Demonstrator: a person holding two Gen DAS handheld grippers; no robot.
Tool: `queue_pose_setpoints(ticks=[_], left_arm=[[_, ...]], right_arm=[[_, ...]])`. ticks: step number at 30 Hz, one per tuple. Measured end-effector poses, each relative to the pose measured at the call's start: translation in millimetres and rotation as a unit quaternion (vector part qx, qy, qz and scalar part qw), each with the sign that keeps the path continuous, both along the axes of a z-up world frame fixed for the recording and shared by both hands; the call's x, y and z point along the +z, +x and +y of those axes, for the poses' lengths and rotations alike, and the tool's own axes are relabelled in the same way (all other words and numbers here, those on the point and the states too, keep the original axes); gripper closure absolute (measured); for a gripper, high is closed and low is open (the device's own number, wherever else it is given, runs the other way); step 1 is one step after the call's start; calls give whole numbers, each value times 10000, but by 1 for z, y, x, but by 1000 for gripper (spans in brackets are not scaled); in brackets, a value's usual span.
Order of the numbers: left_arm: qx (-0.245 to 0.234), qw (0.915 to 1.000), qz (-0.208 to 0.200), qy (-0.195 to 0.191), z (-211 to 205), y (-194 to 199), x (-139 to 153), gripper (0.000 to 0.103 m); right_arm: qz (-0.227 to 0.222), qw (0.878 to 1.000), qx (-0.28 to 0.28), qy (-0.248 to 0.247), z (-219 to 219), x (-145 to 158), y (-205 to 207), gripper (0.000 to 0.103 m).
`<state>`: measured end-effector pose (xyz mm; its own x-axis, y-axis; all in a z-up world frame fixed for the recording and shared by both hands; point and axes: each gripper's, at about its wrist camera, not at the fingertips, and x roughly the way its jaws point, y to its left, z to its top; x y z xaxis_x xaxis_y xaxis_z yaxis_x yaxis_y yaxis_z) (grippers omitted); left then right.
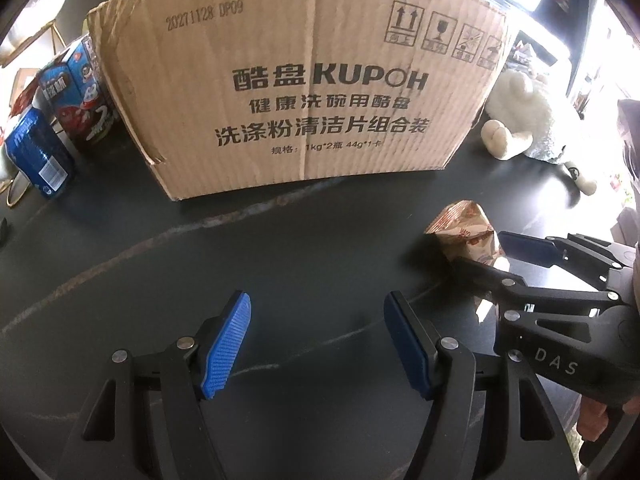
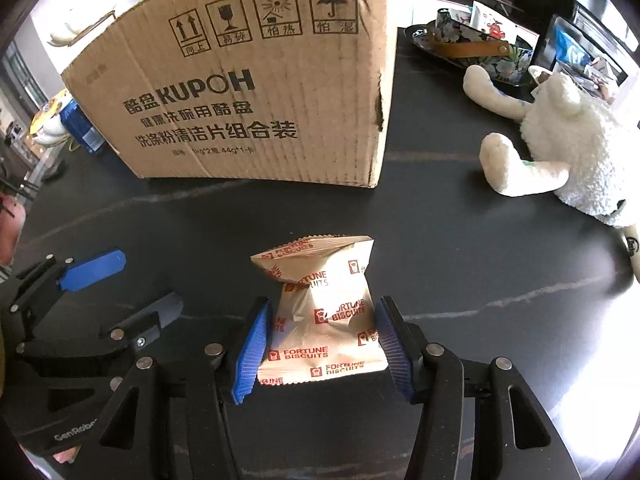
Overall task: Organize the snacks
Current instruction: 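Carry the biscuit packet over the box with the right tool and release it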
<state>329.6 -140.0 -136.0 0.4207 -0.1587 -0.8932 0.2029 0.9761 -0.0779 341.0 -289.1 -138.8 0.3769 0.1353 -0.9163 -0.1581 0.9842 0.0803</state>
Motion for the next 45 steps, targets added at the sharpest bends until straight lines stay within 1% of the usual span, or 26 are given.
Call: queue_pose_setpoints(ticks=[2, 8, 11, 13, 15, 17, 18, 19, 22, 24, 25, 27, 30, 37, 43, 45], left_arm=[[6, 10000, 5, 0, 1, 0, 0, 35], [61, 10000, -65, 16, 10, -7, 3, 35], [168, 9993, -342, 61, 19, -13, 15, 37], [126, 9991, -402, 53, 23, -15, 21, 37], [118, 9988, -467, 24, 27, -17, 27, 45], [141, 9983, -562, 15, 31, -21, 33, 47], [146, 9978, -640, 10, 33, -23, 37, 52], [134, 9975, -693, 30, 34, -24, 41, 54], [69, 9962, -864, 49, 39, -29, 53, 66], [16, 9957, -930, -5, 41, -31, 59, 78], [-17, 9955, -951, -60, 43, -32, 64, 81], [-76, 9949, -994, -139, 44, -33, 69, 95], [-186, 9933, -1116, -223, 46, -35, 81, 101], [-299, 9888, -1436, -279, 52, -38, 112, 101], [-323, 9850, -1664, -318, 59, -34, 134, 101], [-323, 9833, -1767, -301, 61, -31, 144, 101]], right_arm=[[-20, 10000, 3, -40, 1, 0, -1, 56], [-191, 9996, -185, -60, 4, 5, -7, 57], [-310, 9993, -225, -55, 7, 12, -14, 57], [-415, 9988, -273, -39, 11, 18, -19, 57], [-520, 9982, -305, -34, 13, 25, -25, 57], [-683, 9972, -315, -39, 17, 34, -30, 57], [-754, 9966, -325, -53, 19, 38, -33, 57], [-863, 9957, -336, -78, 22, 44, -36, 57], [-1071, 9936, -358, -83, 27, 57, -42, 57], [-1231, 9916, -392, -52, 30, 66, -46, 57], [-1285, 9909, -401, -30, 32, 70, -47, 57], [-1400, 9893, -419, 13, 35, 79, -51, 57], [-1548, 9869, -446, 64, 39, 91, -54, 57], [-1852, 9808, -575, 232, 43, 114, -53, 57], [-2106, 9754, -596, 246, 49, 134, -47, 57], [-2209, 9734, -587, 179, 52, 140, -45, 57]])
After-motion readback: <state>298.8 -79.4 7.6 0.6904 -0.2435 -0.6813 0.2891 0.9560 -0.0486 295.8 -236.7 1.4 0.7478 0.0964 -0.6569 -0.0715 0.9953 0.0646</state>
